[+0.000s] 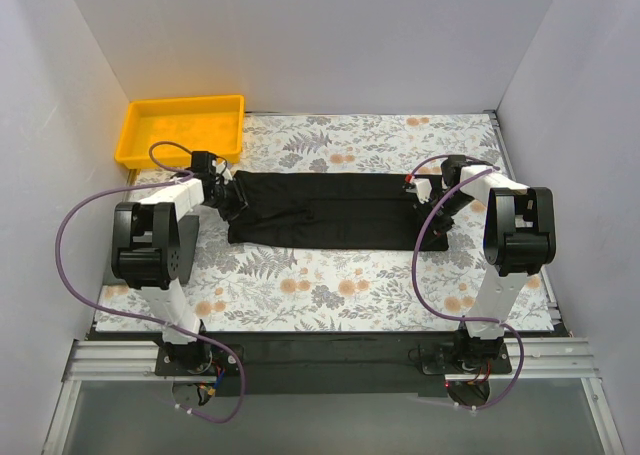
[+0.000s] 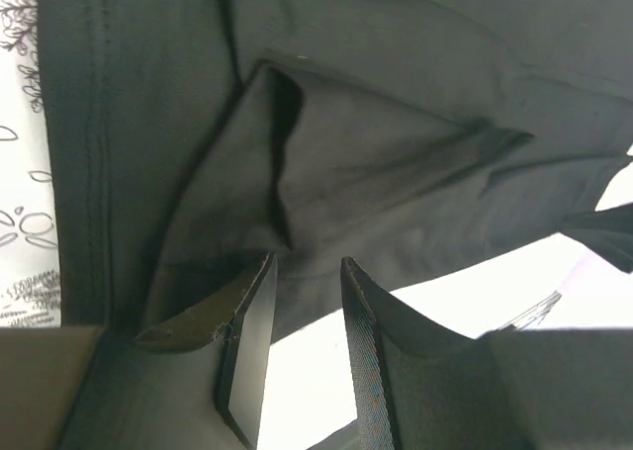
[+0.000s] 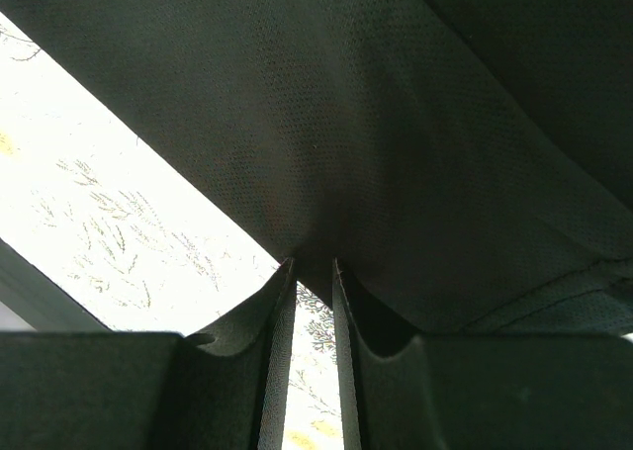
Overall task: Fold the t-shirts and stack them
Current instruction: Fold the tshirt
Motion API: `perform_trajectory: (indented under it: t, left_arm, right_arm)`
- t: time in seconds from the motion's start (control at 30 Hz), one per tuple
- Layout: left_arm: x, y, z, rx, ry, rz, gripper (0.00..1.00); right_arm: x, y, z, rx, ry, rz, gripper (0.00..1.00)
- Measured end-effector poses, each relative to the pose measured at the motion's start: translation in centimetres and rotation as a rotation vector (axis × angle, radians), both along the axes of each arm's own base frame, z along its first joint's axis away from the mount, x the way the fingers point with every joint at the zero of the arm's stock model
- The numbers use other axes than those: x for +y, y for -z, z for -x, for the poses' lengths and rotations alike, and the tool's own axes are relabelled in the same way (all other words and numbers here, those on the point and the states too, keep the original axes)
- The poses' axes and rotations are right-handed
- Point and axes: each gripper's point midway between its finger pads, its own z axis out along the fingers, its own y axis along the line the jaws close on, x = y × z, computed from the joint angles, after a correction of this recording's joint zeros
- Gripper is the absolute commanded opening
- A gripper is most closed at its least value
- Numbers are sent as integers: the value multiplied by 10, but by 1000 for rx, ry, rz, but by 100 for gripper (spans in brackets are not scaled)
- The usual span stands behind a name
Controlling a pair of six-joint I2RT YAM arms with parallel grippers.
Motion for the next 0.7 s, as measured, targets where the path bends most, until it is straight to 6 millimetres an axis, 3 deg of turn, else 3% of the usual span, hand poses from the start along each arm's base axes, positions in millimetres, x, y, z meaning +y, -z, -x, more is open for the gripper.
perform_trajectory:
  t: [0.37, 0.47, 0.53, 0.7]
  left_arm:
    - [-3, 12, -10, 15, -33, 27, 27]
    - [-5, 12, -16, 8, -36, 37, 14]
    - [-6, 11, -19, 4, -38, 47, 1]
    - [-11, 1, -28, -21, -26, 77, 0]
  right_arm:
    - [0, 0, 0, 6, 10, 5, 27]
    - [-1, 0, 1, 6, 9, 10, 27]
    - [-2, 0, 1, 7, 9, 13, 27]
    - [-2, 1, 1, 8, 9, 17, 27]
